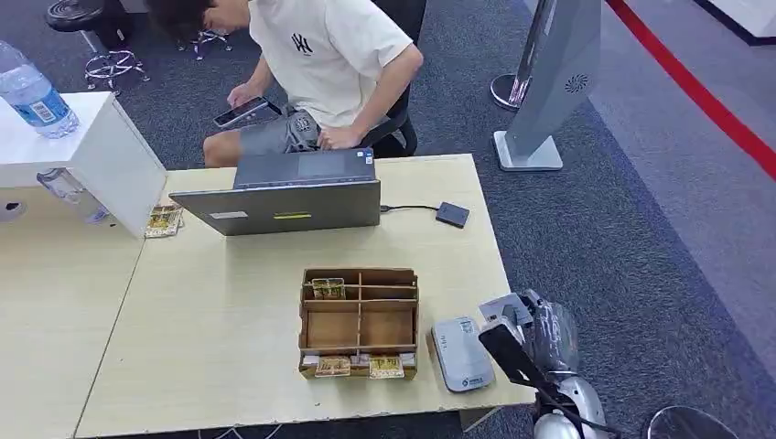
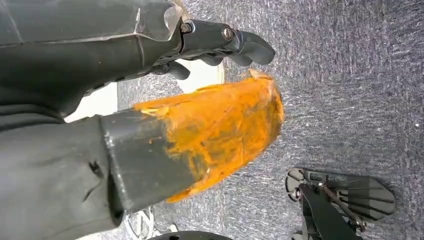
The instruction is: Pass the card to the sensor for recognition and then transmit it.
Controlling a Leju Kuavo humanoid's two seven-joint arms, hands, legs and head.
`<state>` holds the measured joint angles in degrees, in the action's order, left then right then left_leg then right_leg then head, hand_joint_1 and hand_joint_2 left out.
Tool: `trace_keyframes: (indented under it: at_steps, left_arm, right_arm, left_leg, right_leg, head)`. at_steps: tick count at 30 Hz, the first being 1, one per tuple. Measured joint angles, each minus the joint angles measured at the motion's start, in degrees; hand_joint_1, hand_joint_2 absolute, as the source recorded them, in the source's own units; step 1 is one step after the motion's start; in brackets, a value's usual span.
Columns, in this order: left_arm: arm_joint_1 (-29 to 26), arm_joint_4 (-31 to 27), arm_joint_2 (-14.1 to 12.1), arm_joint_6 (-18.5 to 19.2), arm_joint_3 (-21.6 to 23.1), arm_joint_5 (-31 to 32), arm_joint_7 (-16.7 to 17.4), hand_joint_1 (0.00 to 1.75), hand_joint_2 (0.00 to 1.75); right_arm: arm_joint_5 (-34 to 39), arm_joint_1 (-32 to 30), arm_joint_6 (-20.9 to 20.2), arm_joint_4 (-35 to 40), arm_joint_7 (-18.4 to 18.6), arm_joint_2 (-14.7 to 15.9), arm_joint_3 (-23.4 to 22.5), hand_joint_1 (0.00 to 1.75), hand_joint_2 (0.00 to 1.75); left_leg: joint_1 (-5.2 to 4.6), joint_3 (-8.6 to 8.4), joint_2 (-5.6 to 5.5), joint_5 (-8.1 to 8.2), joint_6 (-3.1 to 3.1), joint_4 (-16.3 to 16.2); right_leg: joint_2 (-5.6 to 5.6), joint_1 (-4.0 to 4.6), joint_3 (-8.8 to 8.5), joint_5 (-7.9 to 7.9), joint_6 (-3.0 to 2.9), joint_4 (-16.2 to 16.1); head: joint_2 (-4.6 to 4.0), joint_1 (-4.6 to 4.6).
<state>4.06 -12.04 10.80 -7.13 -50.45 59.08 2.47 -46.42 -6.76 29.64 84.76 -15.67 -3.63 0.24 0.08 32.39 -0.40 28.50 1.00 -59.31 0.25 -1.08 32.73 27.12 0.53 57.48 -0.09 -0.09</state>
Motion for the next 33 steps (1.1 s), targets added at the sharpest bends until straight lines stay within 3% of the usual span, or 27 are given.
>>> trace_keyframes:
  at_steps: [31,32,33]
  left_arm:
    - [0.0,0.0,0.0,0.0,0.0,0.1,0.0,0.0,0.0]
    - [-0.1,0.0,0.0,1.3,0.6,5.2,0.0,0.0,0.0]
    - [1.1,0.0,0.0,2.1,1.9,7.5,0.1,0.0,0.0]
  right_arm:
    - [0.0,0.0,0.1,0.1,-0.1,0.0,0.0,1.75,1.75]
    - [-11.0,3.6,6.2,2.1,-10.2,-2.3,0.2,1.75,1.75]
    - [-33.8,13.9,9.9,1.8,-17.5,-7.1,2.6,1.75,1.75]
  left_leg:
    - [0.0,0.04,0.0,0.0,0.0,0.0]
    - [0.02,0.29,0.11,-0.08,-0.07,0.0]
    - [-0.01,0.02,0.75,-0.19,-0.27,0.0]
  right_leg:
    - [0.0,0.0,-0.03,0.0,0.0,0.0]
    - [0.13,0.0,0.15,-0.15,-0.17,0.1]
    - [0.8,0.05,0.36,-0.35,-0.28,0.1]
  head:
    - [0.0,0.0]
    - [0.0,0.07]
    - [0.0,-0.02]
